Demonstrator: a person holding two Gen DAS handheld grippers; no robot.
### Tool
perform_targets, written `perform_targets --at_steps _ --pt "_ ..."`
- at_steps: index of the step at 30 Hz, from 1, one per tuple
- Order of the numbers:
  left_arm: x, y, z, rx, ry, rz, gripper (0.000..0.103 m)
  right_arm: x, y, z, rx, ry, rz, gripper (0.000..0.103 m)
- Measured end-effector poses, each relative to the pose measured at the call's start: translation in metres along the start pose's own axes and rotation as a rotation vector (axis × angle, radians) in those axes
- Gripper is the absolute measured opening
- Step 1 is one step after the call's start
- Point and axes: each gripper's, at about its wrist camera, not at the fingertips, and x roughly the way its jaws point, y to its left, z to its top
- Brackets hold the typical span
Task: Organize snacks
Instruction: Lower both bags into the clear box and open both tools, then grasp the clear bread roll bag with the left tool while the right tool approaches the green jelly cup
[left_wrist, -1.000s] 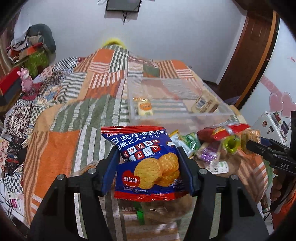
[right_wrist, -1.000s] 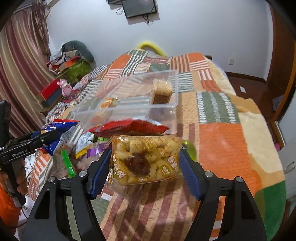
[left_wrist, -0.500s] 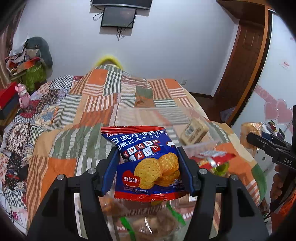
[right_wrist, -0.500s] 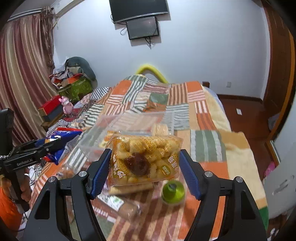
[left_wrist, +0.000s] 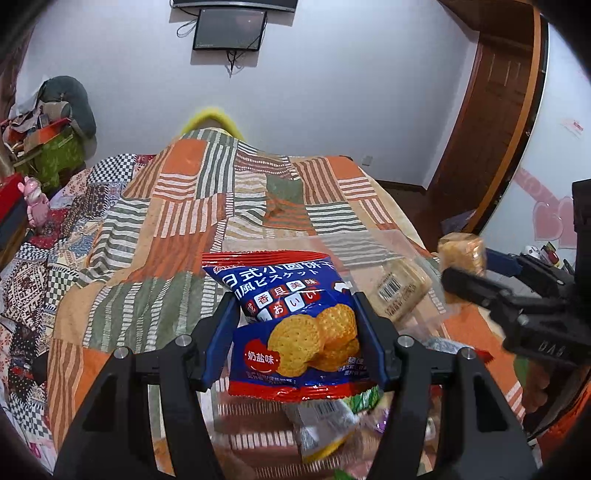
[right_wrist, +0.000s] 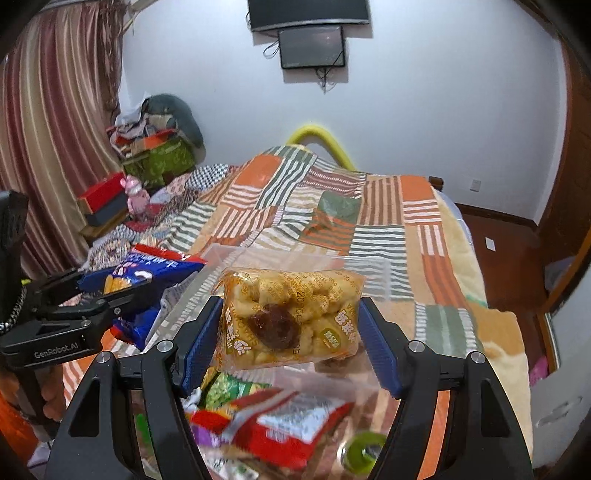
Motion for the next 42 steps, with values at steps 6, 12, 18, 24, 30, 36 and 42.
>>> perform_targets --at_steps 6,12,18,24,30,36,42 --pt "0.028 0.001 0.008 0.009 0.035 0.019 0.061 0.031 0.002 0.005 -0.023 0.081 0.013 0.069" --pt "0.060 0.005 0.010 0.000 0.106 0.011 0.061 0.050 0.006 0.009 -0.094 0.175 0.029 0.069" --pt "0.079 0.007 0.009 -0.021 0.157 -0.011 0.061 0.063 0.008 0.010 -0.133 0.233 0.014 0.070" --pt "0.074 0.000 0.013 0.010 0.136 0.021 0.062 0.059 0.011 0.012 -0.154 0.225 0.028 0.071" --pt "0.051 0.001 0.014 0.022 0.109 0.024 0.064 0.041 0.009 0.013 -0.135 0.183 0.039 0.075" --pt "0.014 0.007 0.007 0.030 0.080 0.030 0.069 0.014 0.000 0.008 -0.102 0.138 0.041 0.076" --pt "-0.023 0.017 -0.012 0.054 0.068 0.076 0.071 -0.020 -0.013 -0.005 -0.067 0.088 0.004 0.077"
